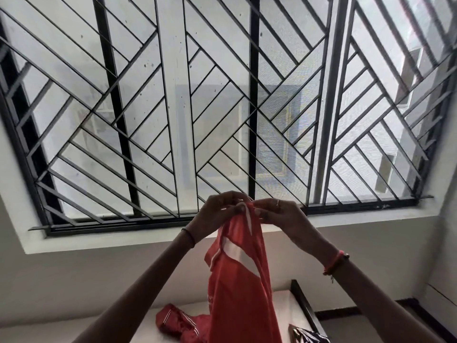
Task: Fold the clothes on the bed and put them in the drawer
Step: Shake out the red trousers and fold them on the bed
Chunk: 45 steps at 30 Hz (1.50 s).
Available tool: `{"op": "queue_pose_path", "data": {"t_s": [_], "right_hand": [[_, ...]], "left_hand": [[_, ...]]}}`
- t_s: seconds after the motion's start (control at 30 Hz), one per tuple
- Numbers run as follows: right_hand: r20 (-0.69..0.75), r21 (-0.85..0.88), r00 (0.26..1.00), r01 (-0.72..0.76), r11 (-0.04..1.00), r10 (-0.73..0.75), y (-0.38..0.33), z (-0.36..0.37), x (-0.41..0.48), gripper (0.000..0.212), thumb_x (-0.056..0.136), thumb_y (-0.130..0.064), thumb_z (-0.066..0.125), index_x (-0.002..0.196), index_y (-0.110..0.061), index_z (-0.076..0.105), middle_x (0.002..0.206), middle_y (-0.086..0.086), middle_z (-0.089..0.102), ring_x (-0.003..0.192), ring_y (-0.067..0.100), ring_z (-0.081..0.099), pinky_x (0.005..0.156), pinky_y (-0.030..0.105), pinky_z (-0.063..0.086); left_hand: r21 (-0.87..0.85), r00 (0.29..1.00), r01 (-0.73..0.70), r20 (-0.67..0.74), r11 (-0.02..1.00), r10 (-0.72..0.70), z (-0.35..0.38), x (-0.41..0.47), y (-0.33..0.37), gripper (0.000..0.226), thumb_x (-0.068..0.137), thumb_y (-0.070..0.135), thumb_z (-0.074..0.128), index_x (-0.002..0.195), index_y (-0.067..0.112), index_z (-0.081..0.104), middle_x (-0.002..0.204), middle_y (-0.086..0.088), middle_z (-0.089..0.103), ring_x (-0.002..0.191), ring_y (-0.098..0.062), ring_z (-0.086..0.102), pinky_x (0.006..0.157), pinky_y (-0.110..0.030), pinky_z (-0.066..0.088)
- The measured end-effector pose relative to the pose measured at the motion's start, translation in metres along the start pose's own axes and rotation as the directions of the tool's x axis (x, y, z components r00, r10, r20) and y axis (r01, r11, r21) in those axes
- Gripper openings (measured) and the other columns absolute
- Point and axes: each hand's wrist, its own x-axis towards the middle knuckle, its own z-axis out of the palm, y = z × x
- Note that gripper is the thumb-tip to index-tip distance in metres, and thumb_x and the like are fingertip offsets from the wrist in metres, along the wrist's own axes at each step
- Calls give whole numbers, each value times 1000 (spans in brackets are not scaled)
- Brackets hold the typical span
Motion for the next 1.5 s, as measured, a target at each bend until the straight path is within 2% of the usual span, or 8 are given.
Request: {"op": "queue_pose_path", "data": {"t_s": [0.43, 0.63, 0.8, 1.03, 1.13, 1.3, 1.4, 1.5], "right_hand": [[-84, -96, 993, -93, 991, 85, 5, 3, 2, 6, 81, 1, 68, 86, 0, 70, 76, 11, 69, 69, 15, 65, 69, 28, 57], [-70, -86, 991, -118, 989, 112, 12, 6, -1, 12, 79, -5, 72, 90, 1, 72, 86, 18, 71, 78, 18, 63, 76, 29, 50], [36, 15, 980, -198, 980, 198, 16, -3, -4, 14, 81, -5, 67, 90, 5, 70, 82, 12, 67, 77, 19, 61, 71, 24, 49], [137, 170, 954, -287, 943, 266, 20, -10, -9, 59, 54, -34, 88, 94, 6, 70, 96, 19, 70, 86, 22, 66, 79, 25, 53], [106, 180, 967, -248, 952, 232, 15, -12, -10, 60, 47, -41, 91, 88, 0, 74, 94, 18, 71, 87, 22, 66, 79, 24, 53], [138, 205, 973, -211, 956, 185, 9, -10, -12, 59, 57, -35, 87, 97, 4, 71, 101, 22, 70, 92, 25, 67, 82, 27, 54], [121, 235, 973, -218, 947, 194, 8, -7, -11, 70, 53, -36, 89, 101, 11, 67, 103, 23, 69, 91, 23, 68, 82, 26, 55], [135, 281, 970, -234, 931, 203, 8, -10, -11, 62, 63, -26, 83, 107, 14, 64, 113, 27, 64, 101, 28, 65, 90, 30, 52]], "left_hand": [[-54, 996, 75, 44, 996, -72, 9, -14, -8, 20, 92, 15, 58, 107, 4, 63, 100, -3, 67, 94, -5, 60, 84, -20, 48], [49, 990, 119, -85, 992, -115, 20, -12, -18, 28, 76, 26, 78, 96, 16, 61, 92, 0, 67, 86, -4, 63, 80, -18, 51], [-3, 992, 115, 44, 993, -114, 12, -15, -18, 23, 83, 2, 67, 106, 1, 65, 93, -3, 67, 86, 1, 61, 82, -15, 49], [-40, 995, 41, 89, 998, -37, 16, -14, -24, 26, 84, -6, 63, 110, -4, 63, 96, 2, 67, 88, 6, 63, 81, -12, 49], [-46, 998, 29, 48, 999, -27, 20, -12, -27, 23, 82, -5, 65, 104, 1, 62, 94, 2, 66, 87, 4, 65, 77, -13, 49], [-73, 975, 207, 96, 976, -199, 23, -21, -39, 41, 84, 50, 60, 105, 15, 54, 93, 7, 58, 81, 6, 58, 78, -17, 45], [-127, 917, 379, 187, 917, -354, 20, -32, -57, 84, 69, 84, 38, 111, 16, 61, 106, 0, 63, 97, -11, 57, 94, -29, 41], [-34, 836, 502, 273, 864, -476, 15, -42, -75, 88, 69, 90, 26, 126, 32, 58, 128, 4, 62, 121, -14, 55, 111, -43, 33]]}}
